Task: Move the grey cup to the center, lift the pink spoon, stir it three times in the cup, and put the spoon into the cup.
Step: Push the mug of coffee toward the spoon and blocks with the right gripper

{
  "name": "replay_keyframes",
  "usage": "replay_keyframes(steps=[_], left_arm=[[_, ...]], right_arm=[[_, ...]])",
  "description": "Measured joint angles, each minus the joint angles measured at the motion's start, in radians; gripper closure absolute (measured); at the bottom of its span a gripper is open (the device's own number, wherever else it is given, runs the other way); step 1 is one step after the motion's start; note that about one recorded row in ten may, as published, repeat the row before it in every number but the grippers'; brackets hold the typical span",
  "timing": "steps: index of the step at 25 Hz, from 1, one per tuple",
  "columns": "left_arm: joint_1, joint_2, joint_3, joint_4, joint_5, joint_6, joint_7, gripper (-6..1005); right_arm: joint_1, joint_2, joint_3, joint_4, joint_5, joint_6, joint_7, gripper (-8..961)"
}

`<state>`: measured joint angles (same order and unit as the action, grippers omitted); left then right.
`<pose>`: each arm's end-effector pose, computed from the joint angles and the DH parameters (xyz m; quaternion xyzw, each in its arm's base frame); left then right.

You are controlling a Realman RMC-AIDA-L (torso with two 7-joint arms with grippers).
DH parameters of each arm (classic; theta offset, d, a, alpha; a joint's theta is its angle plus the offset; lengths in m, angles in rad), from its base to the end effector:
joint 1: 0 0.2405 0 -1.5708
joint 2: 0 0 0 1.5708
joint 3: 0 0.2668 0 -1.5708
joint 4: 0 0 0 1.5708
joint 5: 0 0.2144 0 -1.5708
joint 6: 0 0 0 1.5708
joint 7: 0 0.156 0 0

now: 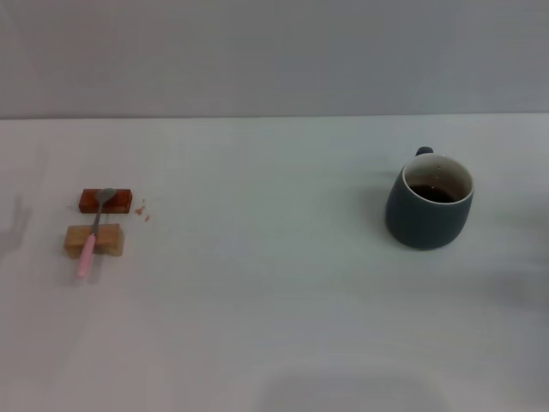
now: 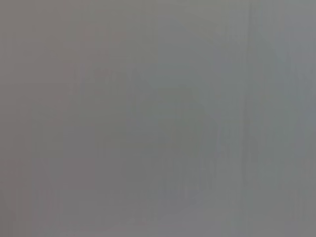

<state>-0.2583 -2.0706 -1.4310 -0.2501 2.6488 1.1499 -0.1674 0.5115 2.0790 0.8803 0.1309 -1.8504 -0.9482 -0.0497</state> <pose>-0.3968 0.3095 0.0336 -0.5762 -0.2852 -0.2899 0.7090 0.3840 0.3704 0.0061 -0.5839 0.3356 0.2053 0.7101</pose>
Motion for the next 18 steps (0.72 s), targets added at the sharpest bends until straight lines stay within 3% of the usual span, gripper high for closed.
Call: replay_keyframes(steps=[8,18], left_arm=[[0.004,-0.002,0.003,-0.008,0.0,0.005,-0.003,189],[0.005,-0.007,0.012,-0.009,-0.001,0.032,-0.011,189]], right_arm=[[-0.032,0.009,-0.113,0.099,-0.008,0.027,-0.006,954],[-0.03,0.006,-0.149,0.115,-0.009,0.094,-0.006,954]])
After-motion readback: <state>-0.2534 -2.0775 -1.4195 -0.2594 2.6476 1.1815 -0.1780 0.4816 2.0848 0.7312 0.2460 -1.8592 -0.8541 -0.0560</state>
